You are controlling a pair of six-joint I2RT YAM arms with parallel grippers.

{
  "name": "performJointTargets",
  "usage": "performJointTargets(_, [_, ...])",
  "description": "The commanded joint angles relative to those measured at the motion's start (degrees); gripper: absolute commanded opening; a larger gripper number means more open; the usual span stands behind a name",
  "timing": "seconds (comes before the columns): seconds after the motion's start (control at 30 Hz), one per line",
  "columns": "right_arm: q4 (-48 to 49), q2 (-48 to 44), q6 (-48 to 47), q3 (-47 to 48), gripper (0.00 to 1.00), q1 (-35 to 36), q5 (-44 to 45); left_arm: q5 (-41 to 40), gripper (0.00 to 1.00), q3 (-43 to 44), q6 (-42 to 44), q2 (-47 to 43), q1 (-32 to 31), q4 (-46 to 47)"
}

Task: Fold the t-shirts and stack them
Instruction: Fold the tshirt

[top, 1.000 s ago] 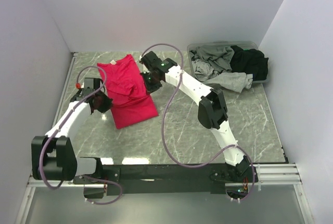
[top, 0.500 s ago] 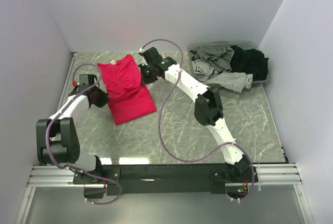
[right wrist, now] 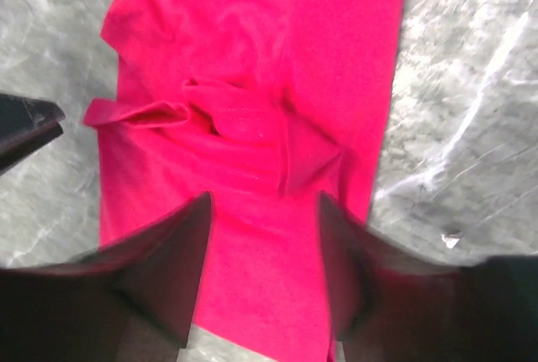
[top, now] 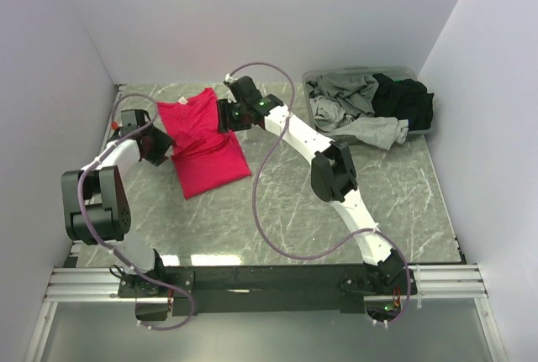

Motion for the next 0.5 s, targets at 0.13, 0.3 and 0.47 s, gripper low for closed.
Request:
performJointTargets(0.13, [5.6,-4.4,-0.3,-1.4,0.80,-1.6,-0.1,-0.7,0.78,5.3,4.6,-1.4,1.9,0.7])
performJointTargets(0.3, [3.8,-10.7,-2.1,-10.4,0.81,-2.3,0.0,-0.6,0.74,-1.8,7.0,-7.2,1.9,-1.5])
performJointTargets(0.47, [4.6,-18.3,-2.8,-23.2,0.73,-2.2,-0.9,0.7,0.69,-11.2,7.6,-14.2,1.0,-4.2])
